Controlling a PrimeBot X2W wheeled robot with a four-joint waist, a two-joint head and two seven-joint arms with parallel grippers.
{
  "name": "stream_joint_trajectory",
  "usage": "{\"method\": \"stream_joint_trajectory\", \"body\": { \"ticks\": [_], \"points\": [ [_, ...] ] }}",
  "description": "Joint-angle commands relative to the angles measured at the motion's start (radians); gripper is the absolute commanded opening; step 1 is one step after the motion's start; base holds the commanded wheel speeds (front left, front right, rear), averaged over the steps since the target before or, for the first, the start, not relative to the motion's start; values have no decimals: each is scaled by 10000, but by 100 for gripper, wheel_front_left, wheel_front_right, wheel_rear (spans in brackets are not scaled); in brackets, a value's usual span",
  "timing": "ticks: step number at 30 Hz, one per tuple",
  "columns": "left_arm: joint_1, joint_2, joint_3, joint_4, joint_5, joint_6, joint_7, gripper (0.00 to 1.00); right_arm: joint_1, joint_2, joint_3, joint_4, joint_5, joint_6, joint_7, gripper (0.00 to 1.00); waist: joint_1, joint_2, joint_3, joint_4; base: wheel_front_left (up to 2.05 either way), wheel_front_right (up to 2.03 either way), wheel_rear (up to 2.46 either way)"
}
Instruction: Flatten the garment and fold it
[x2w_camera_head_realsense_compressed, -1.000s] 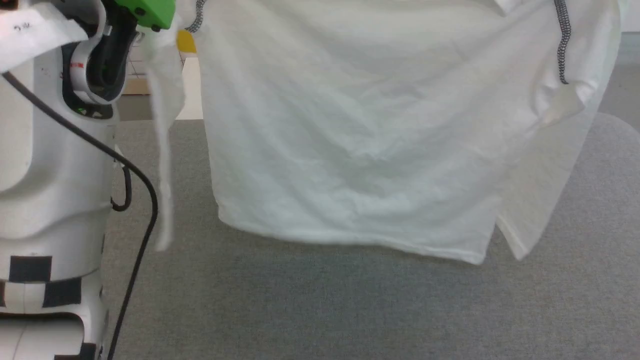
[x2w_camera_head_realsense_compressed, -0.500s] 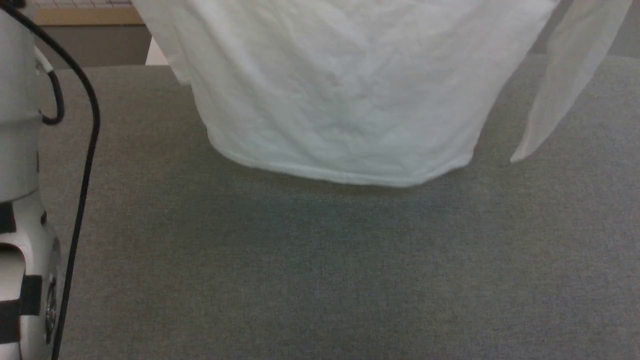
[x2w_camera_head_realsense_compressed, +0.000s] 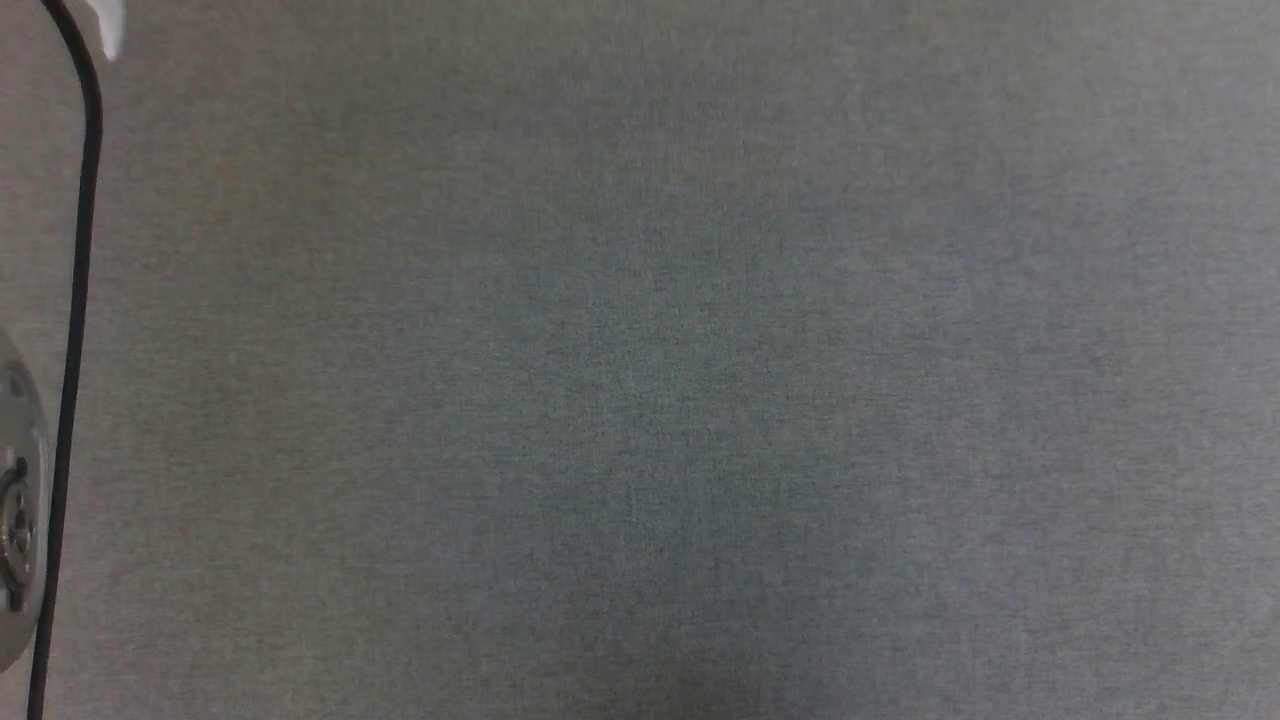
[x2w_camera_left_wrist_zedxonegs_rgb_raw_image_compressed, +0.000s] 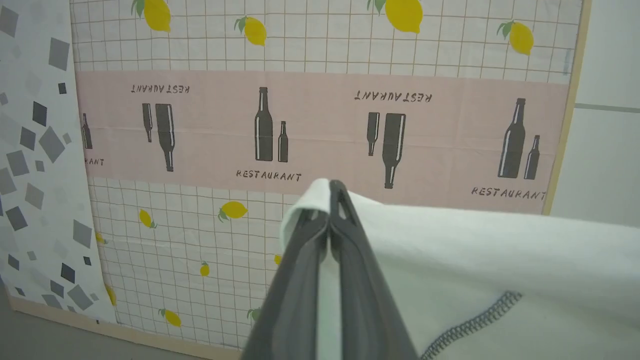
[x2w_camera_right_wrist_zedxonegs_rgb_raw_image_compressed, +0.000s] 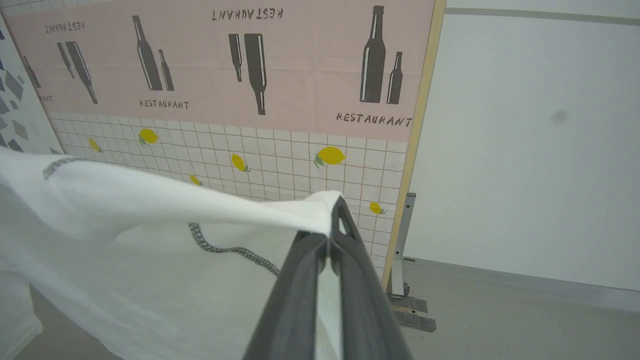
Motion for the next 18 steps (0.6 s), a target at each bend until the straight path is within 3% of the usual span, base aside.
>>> {"method": "stream_joint_trajectory", "body": {
  "ticks": [1,8,13,18],
  "points": [
    [-48,23,66,85,43,78,-207,0,-42,28,-26,102,36,-15,-79,0,-3,0,829,4,0,0,0],
    [1192,-247,128,571,-464,-259,-877,0,974,-465,791,260,1009,-15,-489,0,-3,0,758,336,0,0,0],
    [2733,-443,233,705,-1046,-758,-1377,0,2953,-952,1281,-603,2066,-15,-1067,0,-3,0,-11,582,0,0,0],
    [4726,-559,492,179,-1557,-912,-1868,0,5462,-1282,1157,-1566,2917,-15,-1684,0,-3,0,-1086,786,0,0,0]
  ]
}}
